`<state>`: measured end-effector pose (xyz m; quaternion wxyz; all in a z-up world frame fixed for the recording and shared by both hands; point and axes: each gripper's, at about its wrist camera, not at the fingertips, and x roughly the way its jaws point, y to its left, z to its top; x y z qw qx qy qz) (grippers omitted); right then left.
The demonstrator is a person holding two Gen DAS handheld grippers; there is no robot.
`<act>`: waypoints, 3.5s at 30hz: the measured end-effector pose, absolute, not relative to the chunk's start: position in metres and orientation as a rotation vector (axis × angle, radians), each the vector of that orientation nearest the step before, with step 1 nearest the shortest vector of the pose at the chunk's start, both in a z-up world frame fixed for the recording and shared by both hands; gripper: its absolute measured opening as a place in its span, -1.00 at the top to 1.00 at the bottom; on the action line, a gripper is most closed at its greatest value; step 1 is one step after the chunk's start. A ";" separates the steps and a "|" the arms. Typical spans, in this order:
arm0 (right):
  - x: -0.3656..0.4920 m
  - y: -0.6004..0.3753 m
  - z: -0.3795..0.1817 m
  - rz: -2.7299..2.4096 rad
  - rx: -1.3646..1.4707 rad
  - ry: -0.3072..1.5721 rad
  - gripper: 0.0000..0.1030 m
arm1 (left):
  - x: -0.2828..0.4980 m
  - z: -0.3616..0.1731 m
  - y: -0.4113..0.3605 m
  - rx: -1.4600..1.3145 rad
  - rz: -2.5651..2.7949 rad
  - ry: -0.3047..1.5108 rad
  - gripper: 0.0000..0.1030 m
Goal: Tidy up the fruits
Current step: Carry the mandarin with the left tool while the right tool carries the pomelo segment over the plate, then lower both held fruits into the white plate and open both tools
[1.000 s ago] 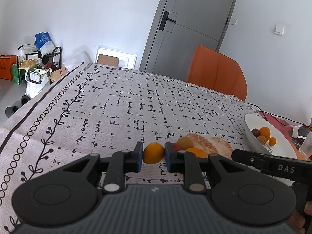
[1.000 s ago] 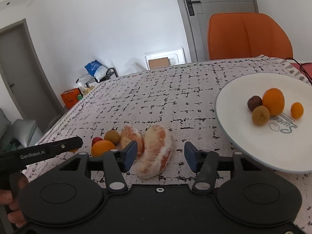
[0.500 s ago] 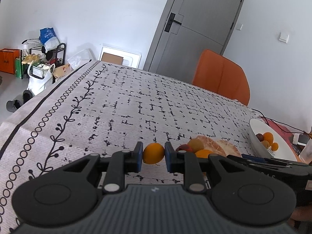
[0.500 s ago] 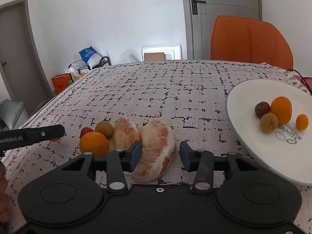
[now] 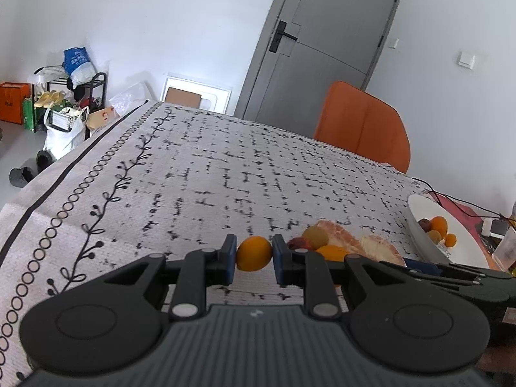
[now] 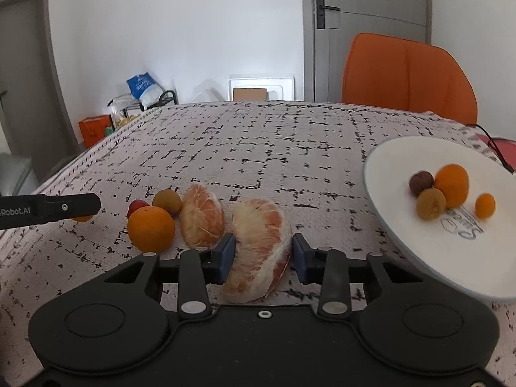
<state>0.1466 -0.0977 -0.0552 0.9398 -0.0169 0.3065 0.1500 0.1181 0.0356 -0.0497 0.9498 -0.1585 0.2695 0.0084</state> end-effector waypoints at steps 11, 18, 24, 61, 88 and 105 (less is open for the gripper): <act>0.130 -0.133 -0.030 0.298 0.048 0.544 0.30 | 0.121 -0.036 0.000 -0.273 -0.035 0.533 0.58; 0.124 -0.154 -0.023 0.270 0.084 0.513 0.30 | 0.124 -0.030 -0.021 -0.244 -0.066 0.528 0.58; 0.119 -0.172 -0.022 0.239 0.104 0.499 0.30 | 0.128 -0.027 -0.039 -0.227 -0.096 0.526 0.58; 0.120 -0.278 -0.039 0.073 0.243 0.476 0.30 | 0.170 -0.024 -0.143 -0.084 -0.234 0.548 0.58; 0.121 -0.293 -0.034 0.060 0.228 0.459 0.10 | 0.200 -0.024 -0.188 -0.044 -0.287 0.564 0.50; 0.119 -0.272 -0.038 0.102 0.227 0.486 -0.20 | 0.176 -0.022 -0.137 -0.088 -0.177 0.564 -0.25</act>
